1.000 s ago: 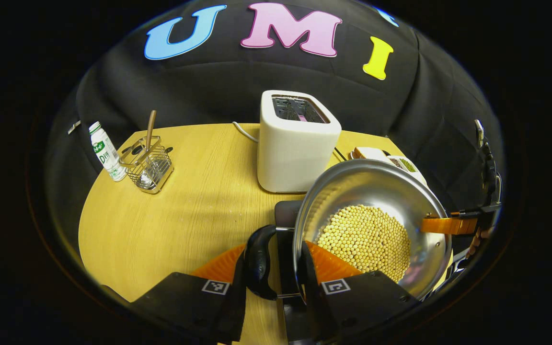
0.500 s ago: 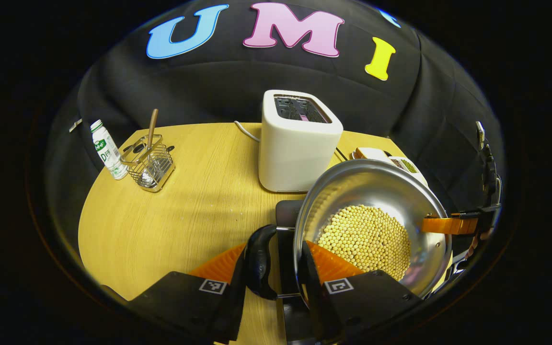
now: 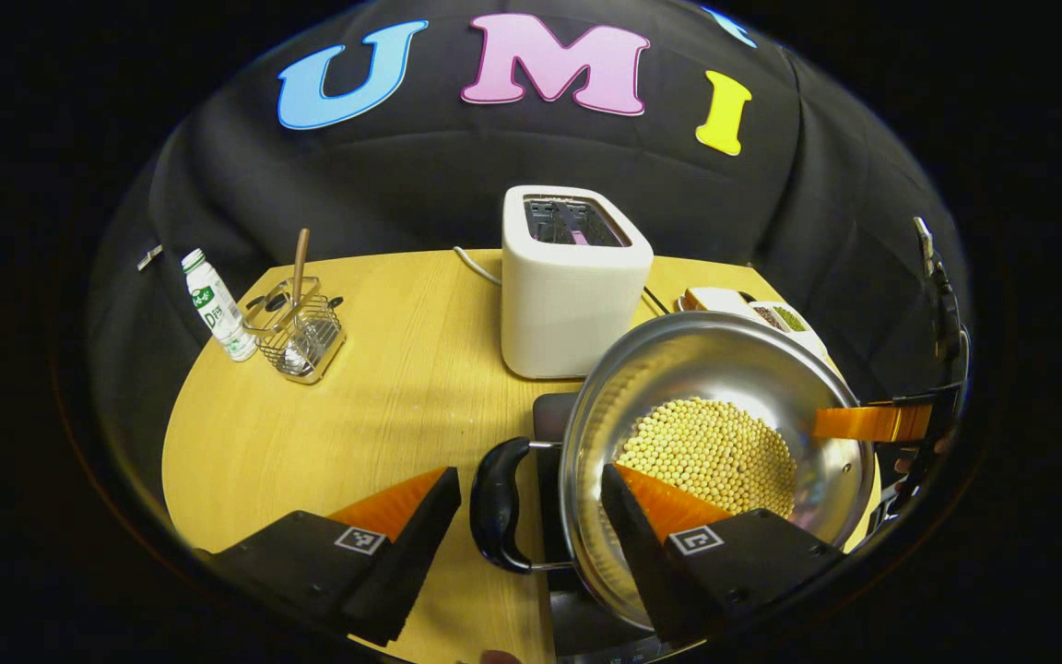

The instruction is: First push the handle of the pot to place it horizontally, then grasp the pot with both hands and set it on the induction cooktop.

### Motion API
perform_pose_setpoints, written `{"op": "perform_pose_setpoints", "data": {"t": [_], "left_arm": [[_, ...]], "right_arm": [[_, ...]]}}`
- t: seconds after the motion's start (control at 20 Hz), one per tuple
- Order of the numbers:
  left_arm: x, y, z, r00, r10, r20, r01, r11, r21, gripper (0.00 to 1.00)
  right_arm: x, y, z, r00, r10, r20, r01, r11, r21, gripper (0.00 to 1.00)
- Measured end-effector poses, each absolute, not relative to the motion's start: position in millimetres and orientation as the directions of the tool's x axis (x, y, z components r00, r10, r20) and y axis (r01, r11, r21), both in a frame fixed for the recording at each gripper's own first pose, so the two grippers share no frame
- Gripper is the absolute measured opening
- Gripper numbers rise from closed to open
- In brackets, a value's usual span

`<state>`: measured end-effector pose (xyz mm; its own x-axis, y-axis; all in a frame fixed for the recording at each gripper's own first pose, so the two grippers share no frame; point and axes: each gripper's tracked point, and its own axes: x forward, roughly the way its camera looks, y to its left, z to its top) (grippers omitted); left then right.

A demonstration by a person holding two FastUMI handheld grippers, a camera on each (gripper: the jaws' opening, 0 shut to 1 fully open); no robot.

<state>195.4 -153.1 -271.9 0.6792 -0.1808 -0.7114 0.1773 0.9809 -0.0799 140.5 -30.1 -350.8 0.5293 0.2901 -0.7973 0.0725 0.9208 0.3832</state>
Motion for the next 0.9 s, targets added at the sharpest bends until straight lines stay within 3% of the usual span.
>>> {"op": "perform_pose_setpoints", "data": {"t": [0.4, 0.9], "left_arm": [[187, -131, -241, 0.752, -0.14, -0.644, 0.147, 0.988, -0.043, 0.97], [153, -96, -144, 0.899, -0.147, -0.413, 0.133, 0.989, -0.063, 0.97]], "right_arm": [[149, -40, -319, 0.629, 0.225, -0.744, 0.107, 0.923, 0.369, 0.99], [123, -65, -223, 0.809, 0.065, -0.584, 0.137, 0.946, 0.295, 0.99]]}}
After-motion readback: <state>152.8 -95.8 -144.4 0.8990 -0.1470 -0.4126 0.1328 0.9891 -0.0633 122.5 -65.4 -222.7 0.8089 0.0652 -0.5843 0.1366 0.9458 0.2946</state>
